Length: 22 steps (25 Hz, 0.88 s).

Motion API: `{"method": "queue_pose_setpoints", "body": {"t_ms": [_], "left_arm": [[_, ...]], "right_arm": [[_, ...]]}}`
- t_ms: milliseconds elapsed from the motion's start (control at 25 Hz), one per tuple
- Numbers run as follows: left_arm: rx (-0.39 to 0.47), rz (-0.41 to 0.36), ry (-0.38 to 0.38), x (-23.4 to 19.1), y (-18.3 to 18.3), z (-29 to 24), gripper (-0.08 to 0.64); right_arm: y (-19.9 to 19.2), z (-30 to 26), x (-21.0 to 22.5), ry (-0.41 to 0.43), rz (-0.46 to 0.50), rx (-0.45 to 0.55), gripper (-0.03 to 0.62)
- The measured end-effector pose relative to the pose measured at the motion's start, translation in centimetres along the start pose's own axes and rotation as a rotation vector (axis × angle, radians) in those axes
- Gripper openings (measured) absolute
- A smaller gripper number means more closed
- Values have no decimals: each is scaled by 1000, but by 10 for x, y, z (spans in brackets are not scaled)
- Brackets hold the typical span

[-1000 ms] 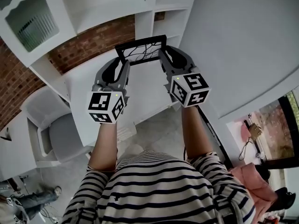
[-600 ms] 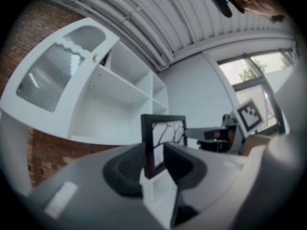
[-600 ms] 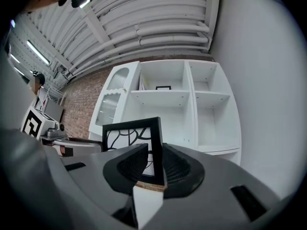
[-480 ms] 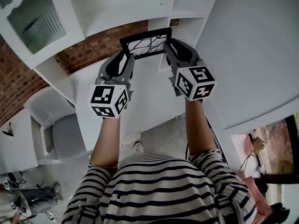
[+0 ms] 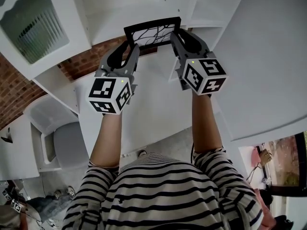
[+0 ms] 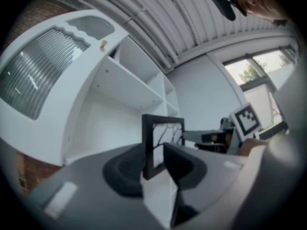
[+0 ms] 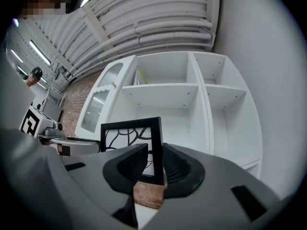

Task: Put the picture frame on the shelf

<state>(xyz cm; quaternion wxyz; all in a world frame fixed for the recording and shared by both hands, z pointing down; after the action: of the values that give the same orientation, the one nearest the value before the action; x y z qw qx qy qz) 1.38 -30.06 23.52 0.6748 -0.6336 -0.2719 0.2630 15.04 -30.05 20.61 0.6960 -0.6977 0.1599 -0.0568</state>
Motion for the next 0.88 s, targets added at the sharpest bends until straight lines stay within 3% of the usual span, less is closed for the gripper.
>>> {"method": "queue_pose_setpoints", "body": {"t_ms": [400, 880], "left_arm": [[-5, -17, 88, -53, 15, -19, 106], [-67, -1, 271, -81, 7, -61, 106]], "right_arm": [[18, -60, -4, 63, -11, 29, 67], [1, -115, 18, 221, -31, -16, 77]]}}
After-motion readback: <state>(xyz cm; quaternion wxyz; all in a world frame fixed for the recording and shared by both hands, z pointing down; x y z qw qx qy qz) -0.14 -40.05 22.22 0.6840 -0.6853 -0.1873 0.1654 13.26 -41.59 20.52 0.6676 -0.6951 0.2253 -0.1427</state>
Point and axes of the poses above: the fingertips, and each gripper's own axes: z backward along the fingers, x to its right, y out of its top, the point moved 1 cm from there along z, backward along the fingers, and after that the axes turned 10 degrees about -x, right-handed, at the moved point
